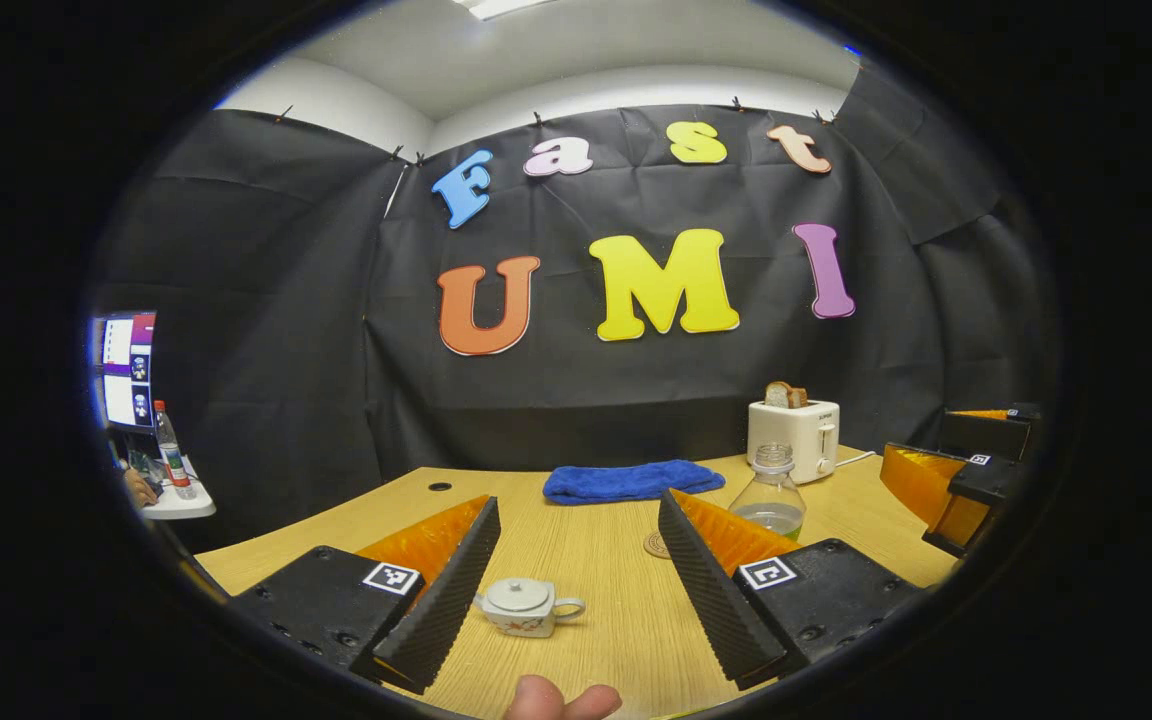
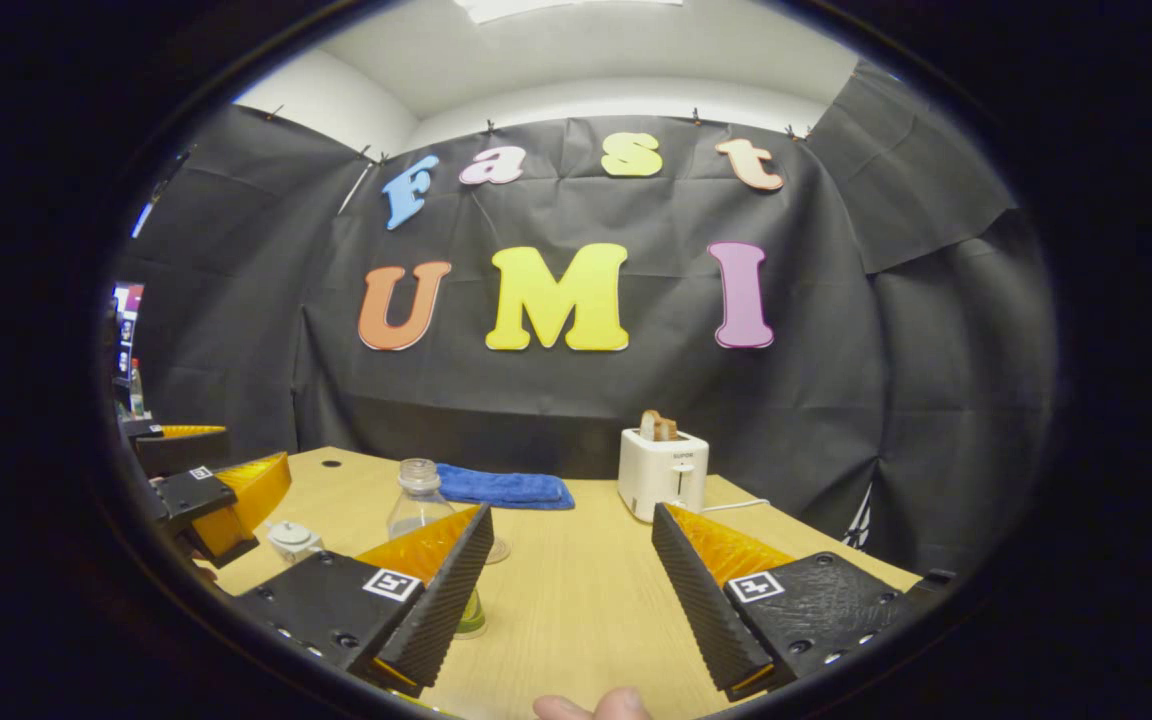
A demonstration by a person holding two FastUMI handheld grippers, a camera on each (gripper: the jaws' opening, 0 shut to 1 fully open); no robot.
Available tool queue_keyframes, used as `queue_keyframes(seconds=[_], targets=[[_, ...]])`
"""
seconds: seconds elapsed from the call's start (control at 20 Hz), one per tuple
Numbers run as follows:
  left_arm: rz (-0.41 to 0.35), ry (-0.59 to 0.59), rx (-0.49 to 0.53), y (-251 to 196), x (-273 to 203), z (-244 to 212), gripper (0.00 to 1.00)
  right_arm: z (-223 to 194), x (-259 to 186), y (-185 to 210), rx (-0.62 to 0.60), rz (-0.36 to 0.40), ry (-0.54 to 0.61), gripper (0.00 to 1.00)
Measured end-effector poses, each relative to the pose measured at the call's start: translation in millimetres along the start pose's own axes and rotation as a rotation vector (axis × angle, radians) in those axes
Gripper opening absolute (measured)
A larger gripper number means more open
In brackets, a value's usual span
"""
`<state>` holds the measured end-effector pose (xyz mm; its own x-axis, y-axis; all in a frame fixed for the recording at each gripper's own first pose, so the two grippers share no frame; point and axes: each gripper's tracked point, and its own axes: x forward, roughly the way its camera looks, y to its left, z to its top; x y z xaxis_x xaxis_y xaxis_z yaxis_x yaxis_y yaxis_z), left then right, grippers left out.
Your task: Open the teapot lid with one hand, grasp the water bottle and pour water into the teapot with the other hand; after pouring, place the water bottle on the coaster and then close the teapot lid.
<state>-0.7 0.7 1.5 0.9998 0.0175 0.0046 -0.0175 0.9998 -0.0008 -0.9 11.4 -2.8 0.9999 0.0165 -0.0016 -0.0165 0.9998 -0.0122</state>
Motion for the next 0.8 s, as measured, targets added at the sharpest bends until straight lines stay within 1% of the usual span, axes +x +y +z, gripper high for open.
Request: queue_keyframes(seconds=[0.05, 0.1, 0.4, 0.5, 0.6, 0.65, 0.7, 0.8], targets=[[-0.001, 0.001, -0.002, -1, 0, 1, 1.00, -1, 0, 1, 0.000, 0.001, 0.000, 0.97], [-0.001, 0.000, -0.004, 0, 0, 0, 1.00, 0, 0, 1, 0.000, 0.002, 0.000, 0.95], [0.004, -0.002, -0.005, 0, -1, 0, 0.99, 0, -1, 0, 0.005, 0.003, -0.002, 0.95], [0.008, -0.001, -0.002, 1, 0, 0, 0.99, -2, 0, 2, 0.003, 0.009, 0.001, 0.97], [0.013, 0.007, -0.004, 1, -1, -3, 0.99, -5, 3, 4, 0.005, 0.023, 0.008, 0.95], [0.015, 0.010, -0.008, 2, -2, -5, 1.00, -7, 3, 5, 0.007, 0.029, 0.011, 0.97], [0.020, 0.014, -0.010, 3, -3, -6, 1.00, -9, 3, 6, 0.011, 0.036, 0.015, 0.95], [0.038, 0.026, -0.012, 11, -9, -14, 1.00, -15, 3, 7, 0.013, 0.045, 0.022, 0.95]])
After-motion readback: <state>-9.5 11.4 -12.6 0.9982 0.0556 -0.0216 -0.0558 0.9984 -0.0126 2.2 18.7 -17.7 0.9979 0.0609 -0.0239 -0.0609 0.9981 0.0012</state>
